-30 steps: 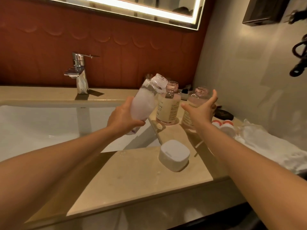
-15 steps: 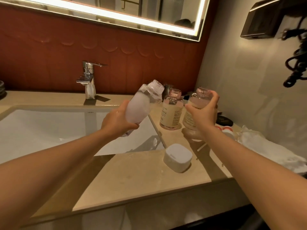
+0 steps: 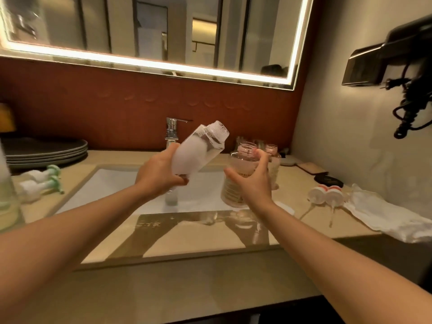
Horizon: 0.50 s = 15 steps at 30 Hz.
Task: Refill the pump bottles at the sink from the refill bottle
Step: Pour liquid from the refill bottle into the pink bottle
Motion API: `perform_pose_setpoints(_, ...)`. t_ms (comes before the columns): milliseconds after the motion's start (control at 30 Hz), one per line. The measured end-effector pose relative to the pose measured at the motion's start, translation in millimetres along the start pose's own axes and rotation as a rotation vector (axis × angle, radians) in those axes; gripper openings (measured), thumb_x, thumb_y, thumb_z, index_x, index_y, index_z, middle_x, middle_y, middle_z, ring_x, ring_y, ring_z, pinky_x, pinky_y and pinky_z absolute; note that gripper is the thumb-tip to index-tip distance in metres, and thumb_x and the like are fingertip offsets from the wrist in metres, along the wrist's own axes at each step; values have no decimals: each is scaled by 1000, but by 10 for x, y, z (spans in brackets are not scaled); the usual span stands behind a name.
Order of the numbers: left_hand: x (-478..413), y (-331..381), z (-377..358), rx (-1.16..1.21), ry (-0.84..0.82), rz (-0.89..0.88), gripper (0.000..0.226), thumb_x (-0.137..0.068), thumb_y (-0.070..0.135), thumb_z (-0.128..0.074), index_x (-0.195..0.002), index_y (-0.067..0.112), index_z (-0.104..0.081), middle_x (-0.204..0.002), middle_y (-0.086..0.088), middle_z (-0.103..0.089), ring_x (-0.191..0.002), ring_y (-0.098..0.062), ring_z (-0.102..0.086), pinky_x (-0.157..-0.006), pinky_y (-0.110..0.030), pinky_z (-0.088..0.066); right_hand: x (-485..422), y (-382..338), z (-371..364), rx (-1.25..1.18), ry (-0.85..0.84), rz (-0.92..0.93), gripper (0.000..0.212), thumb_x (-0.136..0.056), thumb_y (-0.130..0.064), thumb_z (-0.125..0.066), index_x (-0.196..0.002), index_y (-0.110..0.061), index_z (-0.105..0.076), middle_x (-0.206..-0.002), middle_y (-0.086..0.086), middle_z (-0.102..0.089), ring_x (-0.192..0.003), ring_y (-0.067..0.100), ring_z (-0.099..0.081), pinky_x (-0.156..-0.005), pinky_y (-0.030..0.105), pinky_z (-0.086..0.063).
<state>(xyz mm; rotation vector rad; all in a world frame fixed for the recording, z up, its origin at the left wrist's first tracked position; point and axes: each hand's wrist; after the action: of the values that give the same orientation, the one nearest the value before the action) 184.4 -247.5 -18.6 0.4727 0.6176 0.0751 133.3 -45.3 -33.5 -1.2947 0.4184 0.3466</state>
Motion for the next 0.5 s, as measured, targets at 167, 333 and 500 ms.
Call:
perform_pose_setpoints(167, 239, -230, 226, -138, -19, -12, 69, -68, 31, -79, -123, 30, -38, -112, -2, -61, -93, -27, -57, -66, -38, -52, 369, 10, -355, -47, -138, -5, 73, -73, -30, -78, -127, -34, -28, -132, 3, -48, -111, 20, -53, -80, 29, -49)
perform_pose_setpoints(333, 314, -320, 349, -231, 8, -29, 68, -69, 29, -79, -125, 27, -40, -112, -2, -60, -91, -26, -56, -59, -31, -42, 514, -4, -488, -50, -171, 38, 69, -72, -31, -78, -118, -37, -27, -130, 5, -50, -105, 18, -57, -80, 26, -50)
perform_pose_setpoints(500, 262, -312, 459, -322, 21, -101, 69, -71, 26, -77, -129, 25, -39, -118, -2, -57, -97, -27, -56, -60, -31, -39, 516, -10, -481, -46, -188, 41, 69, -72, -29, -78, -118, -33, -27, -128, 5, -52, -100, 15, -58, -80, 27, -52)
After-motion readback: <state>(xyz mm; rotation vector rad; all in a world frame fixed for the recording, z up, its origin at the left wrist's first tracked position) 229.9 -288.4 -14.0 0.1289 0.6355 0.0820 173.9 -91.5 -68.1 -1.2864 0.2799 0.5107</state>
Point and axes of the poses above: each hand's wrist, its own x-axis away from the middle knuckle, its own z-axis out of the back of the hand, y = z × x
